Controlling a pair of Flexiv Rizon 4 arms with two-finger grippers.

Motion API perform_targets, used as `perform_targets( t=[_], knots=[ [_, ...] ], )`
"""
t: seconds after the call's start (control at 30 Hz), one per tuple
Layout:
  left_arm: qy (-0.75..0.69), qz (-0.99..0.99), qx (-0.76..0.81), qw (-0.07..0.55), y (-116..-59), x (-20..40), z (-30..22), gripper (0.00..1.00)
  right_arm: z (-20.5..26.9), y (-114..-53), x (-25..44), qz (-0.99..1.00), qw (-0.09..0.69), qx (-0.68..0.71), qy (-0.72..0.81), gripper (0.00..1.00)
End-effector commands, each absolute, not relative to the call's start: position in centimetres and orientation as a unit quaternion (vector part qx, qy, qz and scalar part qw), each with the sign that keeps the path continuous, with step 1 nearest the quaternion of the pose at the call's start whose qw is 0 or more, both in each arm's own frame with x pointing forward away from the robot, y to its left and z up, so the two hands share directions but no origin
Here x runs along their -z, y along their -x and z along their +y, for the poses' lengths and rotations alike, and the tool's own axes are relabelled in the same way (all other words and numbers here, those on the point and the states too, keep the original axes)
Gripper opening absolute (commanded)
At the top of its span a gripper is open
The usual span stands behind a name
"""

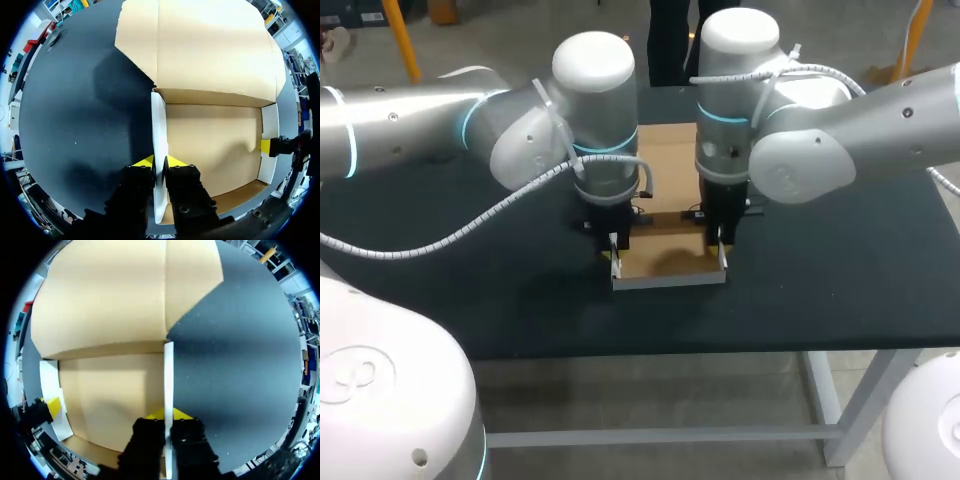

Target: Assemble the packaging by folding the flat box into shape, placing the metal phone stand inside, and closing the box properly

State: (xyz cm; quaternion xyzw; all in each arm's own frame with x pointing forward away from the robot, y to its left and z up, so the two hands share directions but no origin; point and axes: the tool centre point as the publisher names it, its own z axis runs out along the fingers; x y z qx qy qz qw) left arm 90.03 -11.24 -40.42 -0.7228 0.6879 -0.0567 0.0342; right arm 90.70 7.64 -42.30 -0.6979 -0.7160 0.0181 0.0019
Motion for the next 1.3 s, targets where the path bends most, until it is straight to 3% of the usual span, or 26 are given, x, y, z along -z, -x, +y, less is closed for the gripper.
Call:
perform_targets(
  t=[0.03, 0.17, 0.5, 0.63, 0.77, 1.0, 1.03, 1.13, 1.3],
  knots=[
    [0.722, 0.689, 0.06, 0.031, -90.1, 41.8, -11.5, 0.0, 8.3, -90.9, 42.4, -0.717, 0.003, -0.023, 0.696, 0.0],
    [0.721, 0.688, 0.054, 0.061, -90.2, 41.9, -11.6, 0.0, 8.4, -90.9, 42.4, -0.72, -0.001, -0.025, 0.694, 0.0],
    [0.722, 0.687, 0.055, 0.06, -90.1, 42.0, -11.6, 0.0, 9.2, -90.7, 40.7, -0.736, -0.035, -0.016, 0.675, 0.0],
    [0.722, 0.687, 0.058, 0.058, -90.1, 41.8, -11.6, 0.0, 9.2, -90.7, 40.4, -0.739, -0.036, -0.009, 0.673, 0.14],
    [0.72, 0.689, 0.061, 0.054, -90.0, 41.6, -11.5, 0.0, 9.2, -90.8, 40.8, -0.739, -0.031, -0.012, 0.672, 0.0],
    [0.72, 0.689, 0.066, 0.041, -90.0, 41.5, -11.4, 0.01, 9.5, -90.7, 41.7, -0.741, -0.023, -0.022, 0.67, 0.0],
    [0.72, 0.689, 0.067, 0.04, -90.0, 41.5, -11.4, 0.11, 9.5, -90.7, 41.8, -0.742, -0.022, -0.023, 0.67, 0.0],
    [0.72, 0.69, 0.069, 0.036, -90.0, 41.4, -11.4, 0.18, 9.5, -90.7, 42.1, -0.742, -0.02, -0.026, 0.67, 0.0],
    [0.716, 0.694, 0.074, 0.018, -89.9, 41.0, -11.3, 0.19, 9.5, -90.8, 42.2, -0.742, -0.02, -0.031, 0.67, 0.0]
  ],
)
